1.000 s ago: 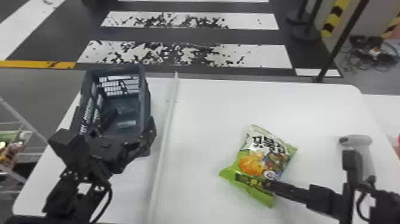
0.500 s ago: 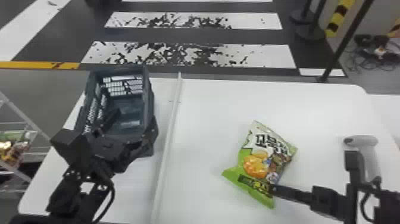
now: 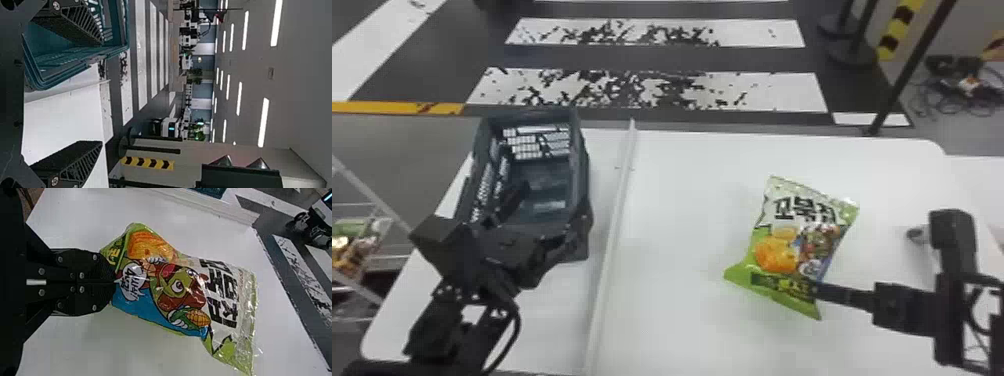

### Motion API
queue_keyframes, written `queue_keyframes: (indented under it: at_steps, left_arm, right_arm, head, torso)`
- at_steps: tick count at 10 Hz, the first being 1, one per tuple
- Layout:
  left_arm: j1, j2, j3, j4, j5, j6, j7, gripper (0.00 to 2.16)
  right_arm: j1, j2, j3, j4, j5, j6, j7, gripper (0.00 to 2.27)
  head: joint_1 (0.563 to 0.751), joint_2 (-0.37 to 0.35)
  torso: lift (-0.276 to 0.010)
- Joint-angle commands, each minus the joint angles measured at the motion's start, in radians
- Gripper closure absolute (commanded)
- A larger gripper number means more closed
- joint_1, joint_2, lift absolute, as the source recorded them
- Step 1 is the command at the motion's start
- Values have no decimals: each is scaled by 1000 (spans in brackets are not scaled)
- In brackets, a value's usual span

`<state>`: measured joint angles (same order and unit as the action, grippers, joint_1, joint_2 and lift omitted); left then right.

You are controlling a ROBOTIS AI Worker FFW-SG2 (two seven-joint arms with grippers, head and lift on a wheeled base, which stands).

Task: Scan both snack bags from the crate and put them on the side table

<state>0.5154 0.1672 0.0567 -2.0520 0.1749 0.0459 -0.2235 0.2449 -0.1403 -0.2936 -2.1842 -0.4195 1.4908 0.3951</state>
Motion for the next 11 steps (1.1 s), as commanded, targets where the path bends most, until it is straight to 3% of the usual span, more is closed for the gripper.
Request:
queue_keyframes:
  at_steps: [1,3,7,9,11]
  left_arm:
    - [0,0,2,0,0,-1,0,100]
    - [2,0,6,-2,0,-1,0,100]
    - [8,0,14,-5,2,-1,0,100]
    - [8,0,14,-5,3,-1,0,100]
    - [11,6,17,-8,9,-1,0,100]
  right_arm:
    - [-38,-50,22,-75,65,46,-45,2253]
    - [-76,-111,136,-123,294,49,-127,2253]
    - [-85,-242,599,-124,910,12,-325,2253]
    - [-108,-274,877,11,1245,15,-391,2253]
    - [-153,-277,1062,204,1435,18,-395,2253]
  head:
    - [695,11]
    - [695,-34]
    - [695,-141]
    - [695,-155]
    - [695,-140]
  torso:
    - [-87]
    - [-87]
    - [-87]
    - [-87]
    - [-87]
